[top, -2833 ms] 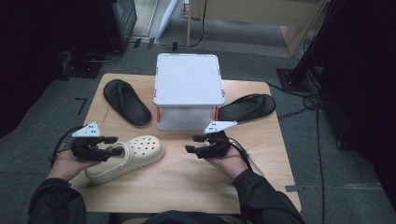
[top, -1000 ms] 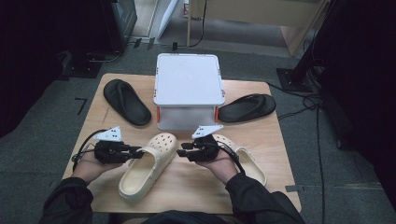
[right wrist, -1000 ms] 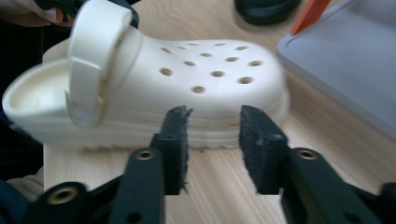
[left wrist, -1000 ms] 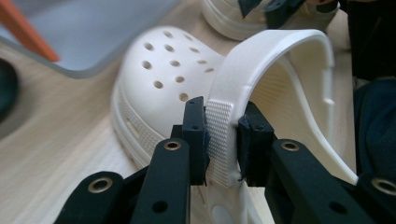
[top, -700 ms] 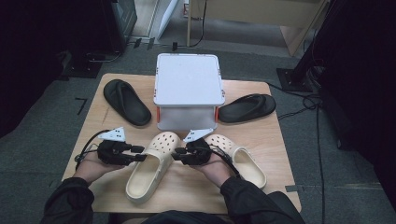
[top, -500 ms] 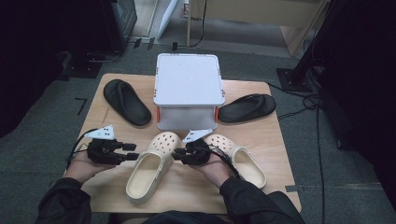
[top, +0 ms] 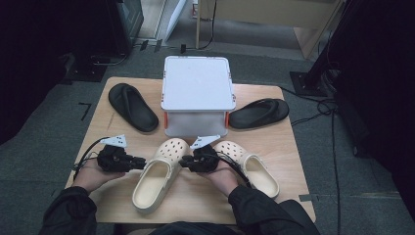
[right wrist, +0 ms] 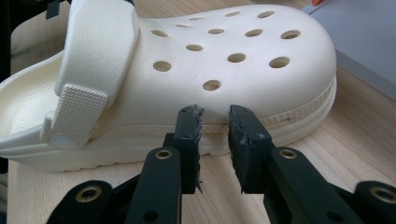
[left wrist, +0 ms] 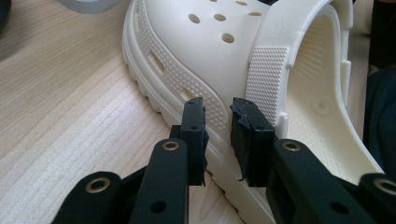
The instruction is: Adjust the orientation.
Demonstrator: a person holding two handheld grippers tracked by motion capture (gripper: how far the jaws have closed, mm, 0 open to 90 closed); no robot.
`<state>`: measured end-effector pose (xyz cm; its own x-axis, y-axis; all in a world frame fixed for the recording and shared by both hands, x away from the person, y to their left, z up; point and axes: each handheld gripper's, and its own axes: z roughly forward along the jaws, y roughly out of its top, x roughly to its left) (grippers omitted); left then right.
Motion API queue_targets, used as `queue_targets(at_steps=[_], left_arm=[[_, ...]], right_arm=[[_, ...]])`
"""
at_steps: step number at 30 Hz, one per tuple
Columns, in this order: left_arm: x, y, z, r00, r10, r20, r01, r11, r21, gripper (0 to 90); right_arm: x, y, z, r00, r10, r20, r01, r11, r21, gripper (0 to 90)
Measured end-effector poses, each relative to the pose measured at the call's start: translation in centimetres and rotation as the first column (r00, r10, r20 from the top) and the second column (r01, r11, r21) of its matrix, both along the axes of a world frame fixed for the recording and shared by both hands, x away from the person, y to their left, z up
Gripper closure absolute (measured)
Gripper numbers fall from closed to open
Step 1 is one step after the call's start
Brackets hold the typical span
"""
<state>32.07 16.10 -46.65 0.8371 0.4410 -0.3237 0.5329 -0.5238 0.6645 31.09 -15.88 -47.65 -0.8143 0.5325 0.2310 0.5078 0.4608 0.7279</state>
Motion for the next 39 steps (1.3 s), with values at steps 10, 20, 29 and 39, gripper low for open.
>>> queue_targets(at_steps=[10, 20, 29, 39], left_arm=[[0.0, -1.4, -0.1, 0.9996, -0.025, -0.011, 0.024, 0.9997, -0.008, 76.0], [-0.1, -2.6, -0.1, 0.9982, -0.055, -0.021, 0.054, 0.9976, -0.043, 73.0], [0.3, -2.7, 0.0, 0.9996, -0.012, -0.026, 0.01, 0.9972, -0.075, 66.0], [1.6, -1.3, 1.5, 0.996, 0.089, 0.011, -0.087, 0.9888, -0.121, 50.9]], right_arm=[[0.5, -0.4, 0.1, 0.9991, -0.031, 0.028, 0.031, 0.9995, -0.006, 72.4], [1.1, -0.6, 0.1, 0.9971, -0.062, 0.045, 0.062, 0.9981, -0.006, 72.8], [1.8, -0.9, 0.3, 0.9967, -0.08, -0.014, 0.081, 0.9962, 0.034, 67.2], [-0.4, -0.7, 3.9, 0.9993, -0.019, 0.032, 0.014, 0.986, 0.166, 49.9]])
